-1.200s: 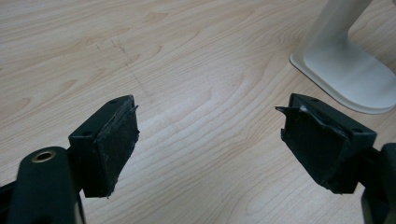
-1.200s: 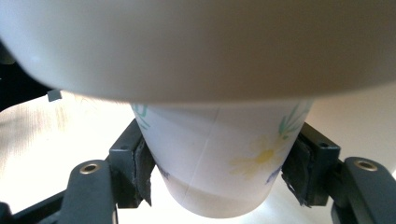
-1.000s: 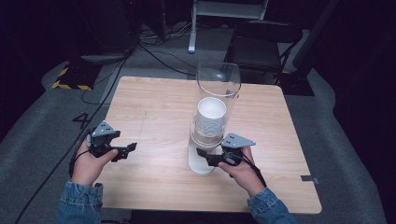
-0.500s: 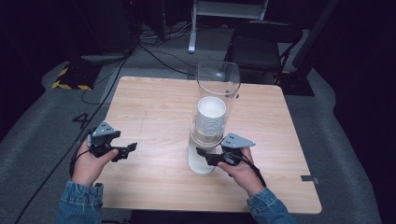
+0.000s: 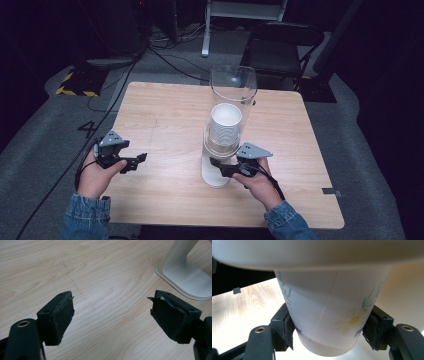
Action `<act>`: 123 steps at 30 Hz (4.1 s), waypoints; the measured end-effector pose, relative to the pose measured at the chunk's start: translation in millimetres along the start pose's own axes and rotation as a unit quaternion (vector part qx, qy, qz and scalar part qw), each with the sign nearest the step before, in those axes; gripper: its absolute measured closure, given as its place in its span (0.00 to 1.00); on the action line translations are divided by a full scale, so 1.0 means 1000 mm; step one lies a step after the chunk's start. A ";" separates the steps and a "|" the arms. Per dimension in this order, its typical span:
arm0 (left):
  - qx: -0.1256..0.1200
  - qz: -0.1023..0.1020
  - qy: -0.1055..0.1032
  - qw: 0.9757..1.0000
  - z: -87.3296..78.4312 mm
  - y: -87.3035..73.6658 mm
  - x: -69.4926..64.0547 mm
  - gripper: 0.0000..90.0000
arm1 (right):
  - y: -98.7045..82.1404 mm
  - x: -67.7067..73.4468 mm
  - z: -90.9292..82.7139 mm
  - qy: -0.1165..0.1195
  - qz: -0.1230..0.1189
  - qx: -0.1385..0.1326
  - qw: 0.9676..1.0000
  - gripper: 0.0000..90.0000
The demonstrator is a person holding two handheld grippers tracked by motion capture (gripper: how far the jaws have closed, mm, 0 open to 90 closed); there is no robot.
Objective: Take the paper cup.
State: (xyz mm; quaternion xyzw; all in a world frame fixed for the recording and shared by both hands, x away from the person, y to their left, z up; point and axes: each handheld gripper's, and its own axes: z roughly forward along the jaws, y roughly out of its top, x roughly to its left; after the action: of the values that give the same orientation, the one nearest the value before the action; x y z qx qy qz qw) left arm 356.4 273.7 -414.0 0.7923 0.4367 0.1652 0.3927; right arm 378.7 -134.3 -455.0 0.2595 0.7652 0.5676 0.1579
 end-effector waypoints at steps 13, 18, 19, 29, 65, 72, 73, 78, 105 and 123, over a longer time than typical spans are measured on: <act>0.001 -0.001 -0.001 1.000 0.000 -0.001 0.001 0.20 | -0.004 -0.002 0.004 -0.014 -0.026 0.023 0.999 0.39; 0.000 -0.005 0.000 1.000 -0.001 -0.001 0.002 0.20 | -0.023 -0.008 0.009 -0.004 -0.017 0.064 0.998 0.39; 0.000 -0.005 0.000 1.000 -0.001 -0.001 0.002 0.20 | -0.023 -0.007 0.009 -0.002 -0.019 0.067 0.998 0.39; 0.001 -0.002 -0.001 1.000 0.000 -0.001 0.002 0.20 | -0.025 -0.005 0.001 -0.003 -0.024 0.085 0.996 0.39; 0.006 0.007 -0.016 1.000 0.017 0.010 0.000 0.20 | -0.035 -0.016 -0.066 -0.017 -0.039 0.134 0.990 0.39; 0.006 0.008 -0.014 1.000 0.016 0.010 0.000 0.20 | -0.030 -0.027 -0.078 -0.034 -0.032 0.124 0.991 0.39; 0.006 0.007 -0.014 1.000 0.016 0.010 0.000 0.20 | -0.028 -0.029 -0.080 -0.037 -0.029 0.119 0.992 0.39; 0.008 0.004 -0.014 1.000 0.016 0.009 -0.001 0.20 | -0.022 -0.037 -0.087 -0.060 -0.016 0.095 0.994 0.39; 0.023 -0.007 0.001 1.000 0.011 -0.007 0.004 0.20 | -0.027 -0.109 -0.084 -0.251 0.128 0.079 0.956 0.39; 0.024 -0.009 0.001 1.000 0.012 -0.008 0.003 0.20 | -0.049 -0.121 -0.057 -0.247 0.110 0.112 0.956 0.38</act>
State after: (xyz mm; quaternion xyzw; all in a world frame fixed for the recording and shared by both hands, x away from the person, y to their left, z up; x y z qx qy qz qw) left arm 361.0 273.2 -428.0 0.7975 0.4481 0.1515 0.3745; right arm 435.8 -260.1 -490.8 0.4902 0.7276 0.4102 0.2491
